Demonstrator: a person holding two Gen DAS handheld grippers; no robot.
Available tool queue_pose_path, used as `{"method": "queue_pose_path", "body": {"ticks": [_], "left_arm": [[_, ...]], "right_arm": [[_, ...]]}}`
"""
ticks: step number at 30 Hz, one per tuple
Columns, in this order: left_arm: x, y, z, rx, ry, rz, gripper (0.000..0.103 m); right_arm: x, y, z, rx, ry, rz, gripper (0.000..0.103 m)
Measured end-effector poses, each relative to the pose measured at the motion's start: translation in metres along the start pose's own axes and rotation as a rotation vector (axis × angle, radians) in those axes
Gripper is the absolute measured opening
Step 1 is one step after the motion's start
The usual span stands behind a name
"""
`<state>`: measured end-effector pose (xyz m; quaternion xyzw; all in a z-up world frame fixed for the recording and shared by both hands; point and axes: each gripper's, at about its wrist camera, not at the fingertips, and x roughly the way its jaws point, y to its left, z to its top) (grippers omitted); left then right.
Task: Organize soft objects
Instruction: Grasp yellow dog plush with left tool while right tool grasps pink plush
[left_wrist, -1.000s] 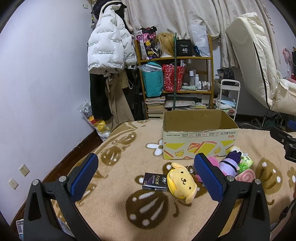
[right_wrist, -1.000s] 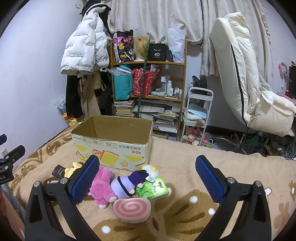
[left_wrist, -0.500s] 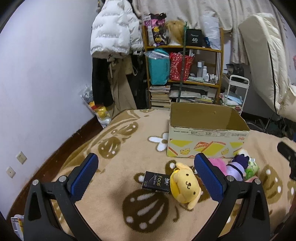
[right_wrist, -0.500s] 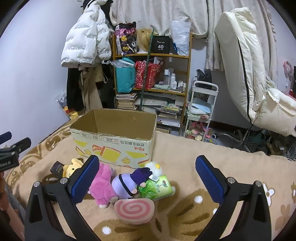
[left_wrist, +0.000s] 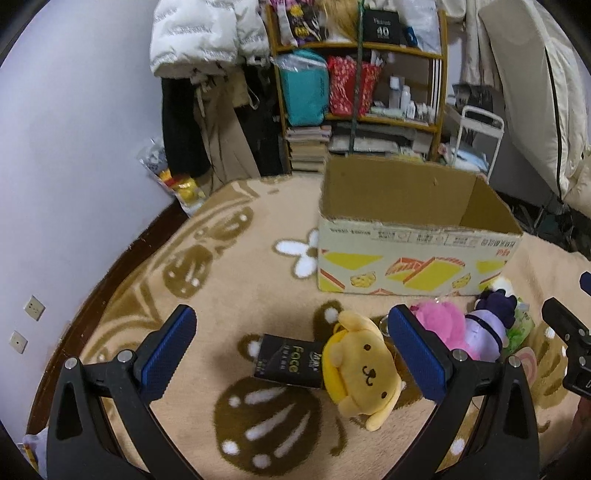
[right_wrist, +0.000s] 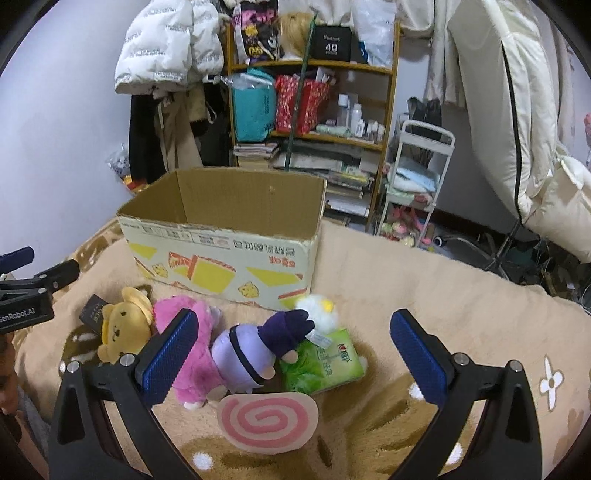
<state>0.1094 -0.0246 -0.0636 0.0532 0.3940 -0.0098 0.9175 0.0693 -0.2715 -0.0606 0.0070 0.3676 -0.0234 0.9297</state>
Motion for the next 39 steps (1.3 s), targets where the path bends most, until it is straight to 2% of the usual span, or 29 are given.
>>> {"method": "queue_pose_path", "body": {"ticks": [9, 12, 17, 22, 26, 27, 29, 30, 32, 34, 36, 39], "left_arm": [[0.036, -0.016, -0.004, 0.009, 0.125, -0.041, 0.102], [0.044, -0.02, -0.009, 0.031, 0.151, -0.027, 0.102], [0.058, -0.024, -0.016, 0.041, 0.226, -0.062, 0.102], [0.07, -0.028, -0.021, 0.051, 0.281, -0.098, 0.102], [0.071, -0.035, -0.023, 0.087, 0.282, -0.097, 0.102], [0.071, -0.037, -0.023, 0.096, 0.283, -0.097, 0.102], [0.071, -0.042, -0.025, 0.11, 0.289, -0.104, 0.102], [0.072, -0.043, -0.025, 0.113, 0.295, -0.112, 0.099], [0.073, -0.046, -0.027, 0.114, 0.313, -0.137, 0.093], [0.075, -0.048, -0.029, 0.118, 0.329, -0.151, 0.09], [0.077, -0.051, -0.032, 0.121, 0.34, -0.163, 0.081], [0.079, -0.054, -0.034, 0.131, 0.343, -0.161, 0.08]], "right_arm": [[0.03, -0.012, -0.002, 0.016, 0.076, 0.022, 0.103], [0.04, -0.014, -0.003, 0.021, 0.107, 0.03, 0.103], [0.053, -0.013, -0.006, 0.022, 0.137, 0.068, 0.103], [0.055, -0.005, -0.003, -0.002, 0.094, 0.128, 0.103], [0.048, 0.011, 0.0, -0.037, 0.04, 0.212, 0.103], [0.047, 0.015, 0.001, -0.049, 0.033, 0.234, 0.102], [0.049, 0.025, 0.001, -0.066, 0.035, 0.274, 0.092], [0.051, 0.028, 0.001, -0.073, 0.044, 0.291, 0.09], [0.056, 0.036, 0.001, -0.085, 0.063, 0.318, 0.074], [0.063, 0.043, 0.001, -0.093, 0.089, 0.335, 0.065], [0.071, 0.047, 0.0, -0.083, 0.114, 0.362, 0.064], [0.081, 0.053, -0.001, -0.073, 0.159, 0.392, 0.064]]}}
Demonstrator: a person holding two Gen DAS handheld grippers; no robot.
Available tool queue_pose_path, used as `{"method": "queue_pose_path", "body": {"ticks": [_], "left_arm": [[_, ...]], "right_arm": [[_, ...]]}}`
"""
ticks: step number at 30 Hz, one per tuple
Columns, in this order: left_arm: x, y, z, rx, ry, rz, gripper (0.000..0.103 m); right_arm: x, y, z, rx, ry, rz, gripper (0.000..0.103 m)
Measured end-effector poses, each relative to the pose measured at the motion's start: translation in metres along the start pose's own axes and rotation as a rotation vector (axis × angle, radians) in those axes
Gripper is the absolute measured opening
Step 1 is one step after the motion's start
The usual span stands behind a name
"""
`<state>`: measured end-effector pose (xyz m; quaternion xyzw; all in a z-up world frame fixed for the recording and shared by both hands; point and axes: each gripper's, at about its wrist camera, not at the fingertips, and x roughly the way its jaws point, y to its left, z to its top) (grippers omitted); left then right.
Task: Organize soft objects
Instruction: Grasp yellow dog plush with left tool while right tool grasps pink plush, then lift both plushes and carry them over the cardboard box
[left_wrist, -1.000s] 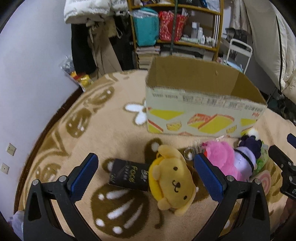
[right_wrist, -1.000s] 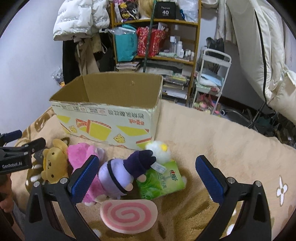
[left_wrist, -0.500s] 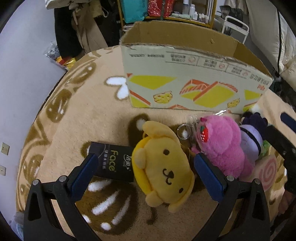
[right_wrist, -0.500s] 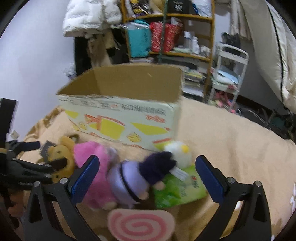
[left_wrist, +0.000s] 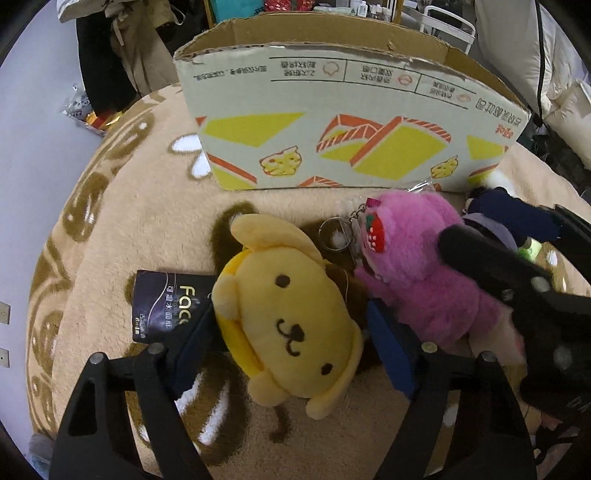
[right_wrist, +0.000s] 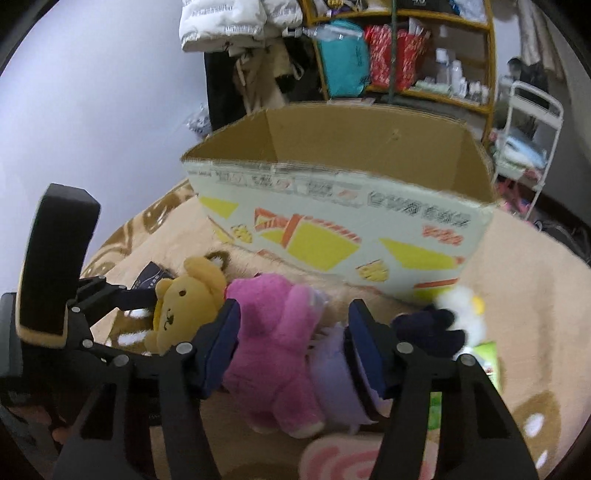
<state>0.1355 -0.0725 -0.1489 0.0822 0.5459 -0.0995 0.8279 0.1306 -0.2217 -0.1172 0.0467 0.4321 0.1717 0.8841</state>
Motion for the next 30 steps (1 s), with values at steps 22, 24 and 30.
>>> {"method": "queue_pose_path", "body": {"ticks": [22, 24, 30], "left_arm": [[-0.005, 0.018, 0.004, -0.095, -0.04, -0.042, 0.057], [-0.009, 0.019, 0.003, -0.106, -0.058, -0.032, 0.057], [-0.029, 0.024, 0.004, -0.123, -0.137, -0.008, 0.057]], "right_arm": [[0.005, 0.004, 0.002, 0.047, 0.049, -0.033, 0.014], [0.003, 0.004, 0.002, 0.046, 0.047, -0.035, 0.014], [-0.007, 0.008, 0.002, 0.051, 0.022, -0.045, 0.013]]}}
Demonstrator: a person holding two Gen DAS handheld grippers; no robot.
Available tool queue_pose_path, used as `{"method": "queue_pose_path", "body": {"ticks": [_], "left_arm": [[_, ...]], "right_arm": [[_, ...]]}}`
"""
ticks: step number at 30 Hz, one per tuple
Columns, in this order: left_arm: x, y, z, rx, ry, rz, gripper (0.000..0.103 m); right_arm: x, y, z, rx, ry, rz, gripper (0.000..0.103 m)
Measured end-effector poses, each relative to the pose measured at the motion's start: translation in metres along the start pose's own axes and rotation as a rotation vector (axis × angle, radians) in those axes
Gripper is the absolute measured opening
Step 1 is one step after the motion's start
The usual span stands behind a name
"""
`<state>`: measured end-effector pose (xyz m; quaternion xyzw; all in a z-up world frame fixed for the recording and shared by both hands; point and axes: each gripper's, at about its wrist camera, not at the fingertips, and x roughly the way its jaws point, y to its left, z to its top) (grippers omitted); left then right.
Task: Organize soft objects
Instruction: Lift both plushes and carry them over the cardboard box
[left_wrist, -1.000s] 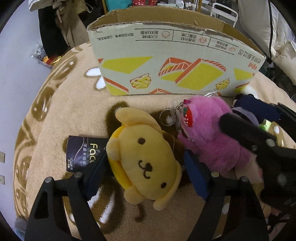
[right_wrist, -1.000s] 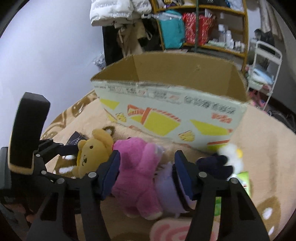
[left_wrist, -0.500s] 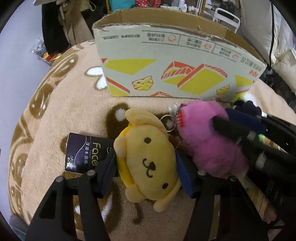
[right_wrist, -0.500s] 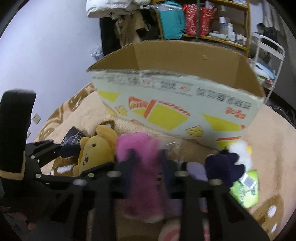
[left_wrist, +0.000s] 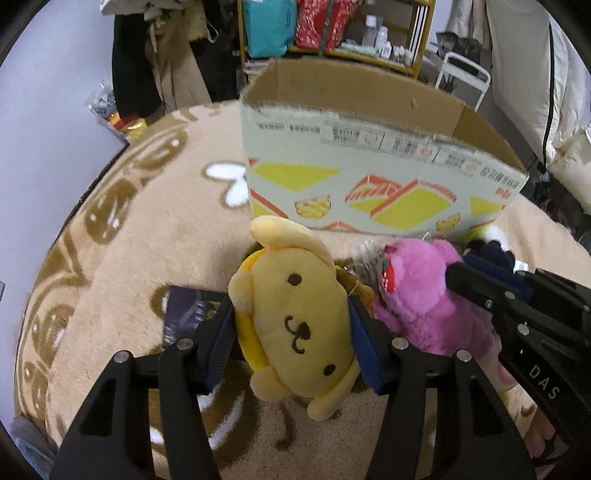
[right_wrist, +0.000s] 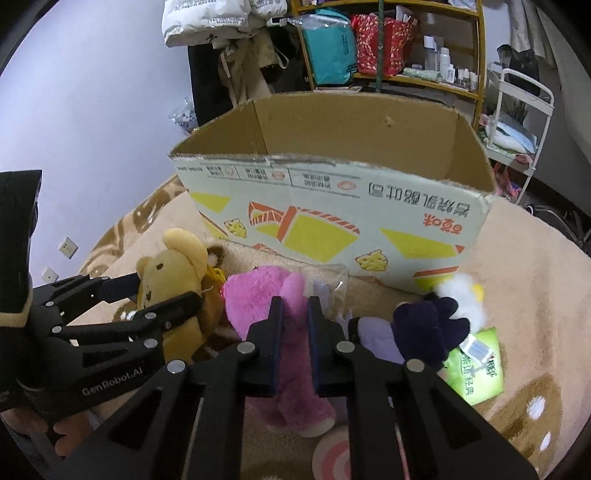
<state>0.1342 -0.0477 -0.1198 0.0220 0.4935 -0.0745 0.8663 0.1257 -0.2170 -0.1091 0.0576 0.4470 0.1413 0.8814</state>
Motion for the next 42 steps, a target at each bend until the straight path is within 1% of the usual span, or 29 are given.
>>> {"method": "queue_pose_path", "body": {"ticks": [5, 12, 16, 20, 23, 26, 31, 35, 42], "left_arm": [[-0.025, -0.002, -0.001, 0.013, -0.094, 0.015, 0.057], [-0.054, -0.004, -0.005, 0.02, -0.193, 0.019, 0.057], [-0.066, -0.006, -0.006, 0.018, -0.232, 0.019, 0.057], [-0.087, -0.011, -0.006, 0.034, -0.337, 0.051, 0.057], [-0.1, -0.011, -0.003, 0.012, -0.392, 0.029, 0.057], [-0.11, -0.017, 0.0, 0.038, -0.446, 0.065, 0.057], [-0.119, -0.023, 0.009, 0.071, -0.472, 0.038, 0.057], [-0.129, -0.033, 0.023, 0.12, -0.524, 0.038, 0.058], [-0.131, -0.038, 0.056, 0.149, -0.567, 0.042, 0.058]], "right_arm": [[-0.017, 0.002, 0.003, 0.007, -0.04, -0.01, 0.012], [-0.044, 0.001, 0.005, 0.036, -0.114, -0.027, 0.012], [-0.067, 0.001, 0.006, 0.04, -0.19, -0.057, 0.012], [-0.092, 0.004, 0.013, 0.033, -0.276, -0.091, 0.012], [-0.109, 0.005, 0.019, 0.035, -0.329, -0.095, 0.012], [-0.123, 0.005, 0.024, 0.04, -0.373, -0.115, 0.012], [-0.141, 0.0, 0.03, 0.05, -0.438, -0.122, 0.012], [-0.15, -0.005, 0.043, 0.048, -0.487, -0.123, 0.012], [-0.149, -0.017, 0.066, 0.044, -0.522, -0.123, 0.012]]}}
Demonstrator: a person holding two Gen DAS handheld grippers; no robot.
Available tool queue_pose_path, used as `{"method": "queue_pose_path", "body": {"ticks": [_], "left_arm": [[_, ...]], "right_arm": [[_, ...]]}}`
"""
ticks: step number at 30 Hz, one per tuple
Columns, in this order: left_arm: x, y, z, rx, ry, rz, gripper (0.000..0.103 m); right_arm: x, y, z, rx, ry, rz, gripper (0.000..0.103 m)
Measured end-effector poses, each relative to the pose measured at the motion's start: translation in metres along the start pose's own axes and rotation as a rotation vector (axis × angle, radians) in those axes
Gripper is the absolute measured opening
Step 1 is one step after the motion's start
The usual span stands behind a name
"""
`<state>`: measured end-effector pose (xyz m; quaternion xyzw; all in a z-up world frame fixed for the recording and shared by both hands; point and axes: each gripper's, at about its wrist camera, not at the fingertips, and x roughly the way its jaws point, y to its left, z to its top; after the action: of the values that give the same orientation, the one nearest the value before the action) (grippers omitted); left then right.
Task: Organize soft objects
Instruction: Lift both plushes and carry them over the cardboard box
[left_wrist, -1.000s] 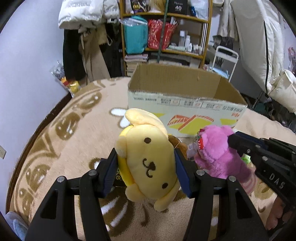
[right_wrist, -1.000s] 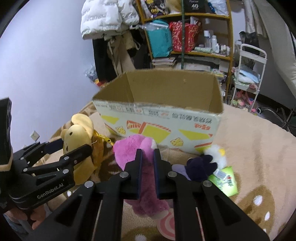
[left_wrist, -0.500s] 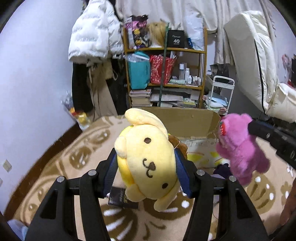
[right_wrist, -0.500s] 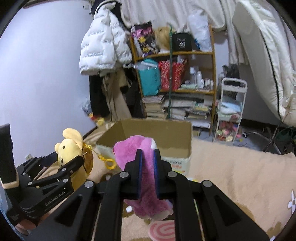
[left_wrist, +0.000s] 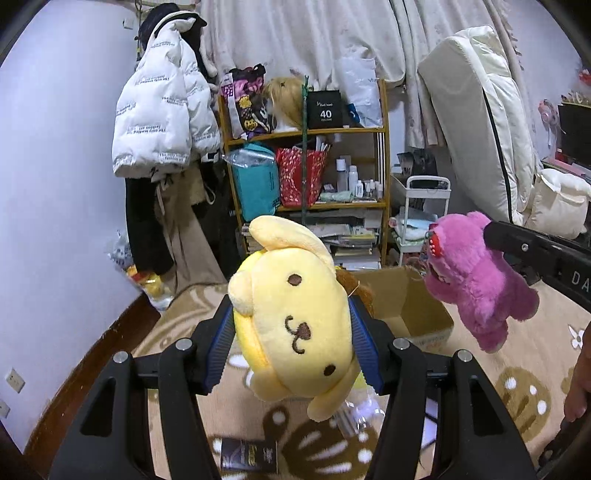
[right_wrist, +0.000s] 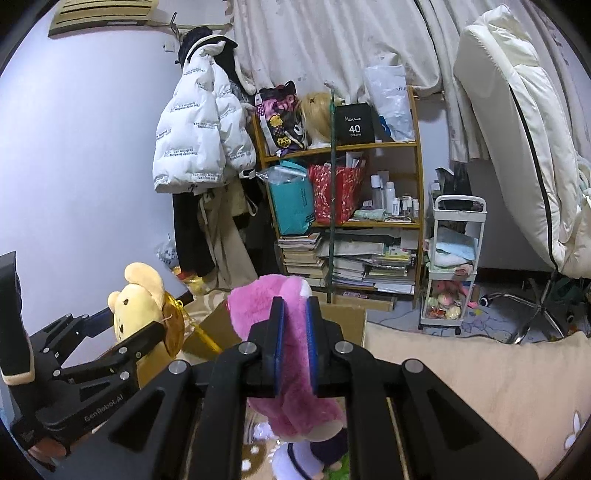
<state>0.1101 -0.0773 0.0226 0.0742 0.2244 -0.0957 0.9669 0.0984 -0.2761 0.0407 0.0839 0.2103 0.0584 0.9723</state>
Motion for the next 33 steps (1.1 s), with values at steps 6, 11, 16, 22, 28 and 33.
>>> {"method": "queue_pose_path", "body": {"ticks": [6, 11, 16, 22, 28, 33], "left_arm": [[0.03, 0.003, 0.013, -0.042, 0.009, -0.011, 0.058], [0.054, -0.005, 0.012, -0.023, 0.031, -0.021, 0.058], [0.078, -0.012, 0.005, -0.035, 0.081, -0.051, 0.059], [0.109, -0.013, -0.005, -0.041, 0.145, -0.035, 0.059], [0.123, -0.006, -0.011, -0.057, 0.184, -0.03, 0.065], [0.126, -0.004, -0.016, -0.05, 0.2, -0.014, 0.075]], "right_arm": [[0.018, -0.011, 0.008, 0.008, -0.014, 0.003, 0.012], [0.037, -0.016, 0.01, 0.011, -0.012, 0.015, 0.012], [0.051, -0.011, -0.002, -0.024, -0.026, 0.031, 0.012], [0.084, -0.001, -0.011, -0.075, 0.026, 0.036, 0.012], [0.104, 0.004, -0.036, -0.11, 0.1, 0.049, 0.012], [0.108, 0.003, -0.042, -0.104, 0.117, 0.056, 0.012]]}}
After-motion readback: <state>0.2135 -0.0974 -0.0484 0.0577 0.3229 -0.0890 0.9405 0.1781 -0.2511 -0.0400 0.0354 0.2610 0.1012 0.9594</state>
